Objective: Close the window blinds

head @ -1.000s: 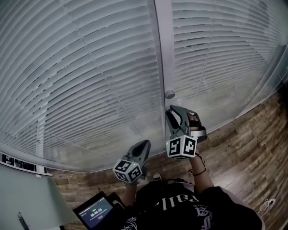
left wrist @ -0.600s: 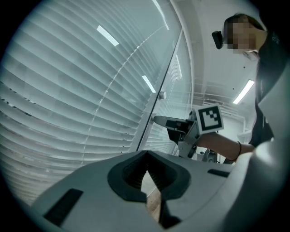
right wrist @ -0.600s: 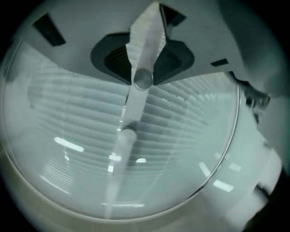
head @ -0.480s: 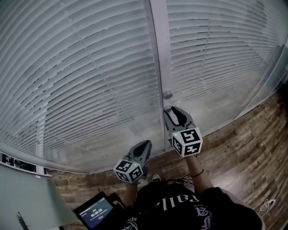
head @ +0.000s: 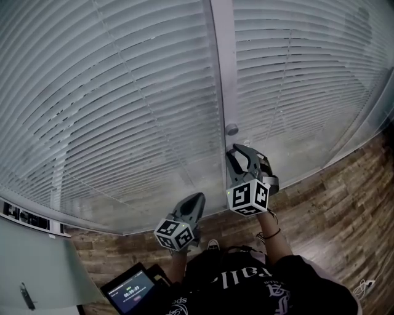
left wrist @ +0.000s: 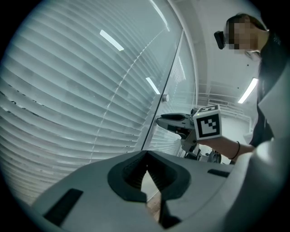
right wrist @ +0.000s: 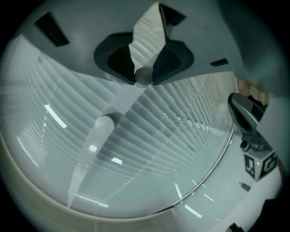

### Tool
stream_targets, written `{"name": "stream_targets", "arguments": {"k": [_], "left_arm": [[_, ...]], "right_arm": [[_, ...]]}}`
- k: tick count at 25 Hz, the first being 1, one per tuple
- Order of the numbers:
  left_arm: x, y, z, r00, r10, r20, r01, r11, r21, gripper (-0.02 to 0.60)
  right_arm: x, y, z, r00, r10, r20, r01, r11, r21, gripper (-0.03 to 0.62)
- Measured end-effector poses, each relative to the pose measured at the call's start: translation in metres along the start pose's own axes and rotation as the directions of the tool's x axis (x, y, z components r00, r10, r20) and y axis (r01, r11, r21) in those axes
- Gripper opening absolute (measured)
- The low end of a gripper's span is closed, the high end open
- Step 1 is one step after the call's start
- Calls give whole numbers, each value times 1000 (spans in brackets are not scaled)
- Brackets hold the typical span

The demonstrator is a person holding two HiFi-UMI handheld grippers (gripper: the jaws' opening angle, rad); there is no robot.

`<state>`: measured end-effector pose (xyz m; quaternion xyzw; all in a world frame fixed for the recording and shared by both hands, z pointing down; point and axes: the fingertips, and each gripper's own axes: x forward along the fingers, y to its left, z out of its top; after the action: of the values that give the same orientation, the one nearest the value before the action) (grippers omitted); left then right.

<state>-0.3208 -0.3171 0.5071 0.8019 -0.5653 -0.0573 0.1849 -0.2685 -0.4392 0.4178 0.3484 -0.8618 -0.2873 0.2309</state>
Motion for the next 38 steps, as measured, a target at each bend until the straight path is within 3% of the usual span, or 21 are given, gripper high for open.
{"name": "stream_targets", "arguments": {"k": [4, 6, 8, 12, 16, 17, 18, 21, 25, 29, 33, 38], "left_arm": [[-1, -9, -1, 1000, -6, -3, 6, 1000, 4, 5], [-1, -16, -2, 1000, -11, -5, 11, 1000, 6, 5], [0, -21, -4, 1000, -11, -6, 11, 1000, 4, 5], [-1, -26, -3, 1000, 4, 2, -4, 1000, 0, 5], [-5, -54, -14, 1000, 24, 5, -24, 1000, -3, 5], [-5, -64, -19, 1000, 26, 4, -26, 1000, -5, 5], [-5, -73, -23, 1000, 29, 4, -29, 1000, -9, 5], [-10, -97, -38, 999, 52, 13, -52, 998, -29, 5], [-24, -130, -67, 995, 96, 10, -95, 993, -69, 5], [-43, -160, -100, 992, 120, -33, -123, 987, -103, 5], [-65, -177, -109, 990, 133, -47, -137, 985, -108, 5], [-98, -185, -114, 991, 136, -21, -137, 986, -94, 5]], "right_arm": [[-2, 2, 2, 1000, 15, 13, -14, 996, -83, 135], [-5, 1, 2, 999, 23, 36, -24, 1000, 15, 137], [-10, -2, 1, 996, 36, 80, -53, 974, 221, 136], [-29, 3, -13, 983, 80, 164, -156, 834, 529, 136], [-78, 6, -35, 960, 103, 260, -270, 590, 761, 135], [-91, 5, -43, 958, 102, 269, -280, 545, 790, 135], [-102, 6, -51, 957, 105, 269, -284, 524, 803, 136], [-130, 16, -70, 955, 142, 259, -295, 522, 800, 135], [-164, 29, -83, 934, 197, 297, -356, 472, 806, 135], [-193, 48, -91, 913, 254, 319, -404, 456, 793, 136], [-218, 67, -96, 905, 290, 310, -414, 437, 799, 136], [-254, 93, -86, 899, 305, 315, -427, 448, 785, 136]]}}
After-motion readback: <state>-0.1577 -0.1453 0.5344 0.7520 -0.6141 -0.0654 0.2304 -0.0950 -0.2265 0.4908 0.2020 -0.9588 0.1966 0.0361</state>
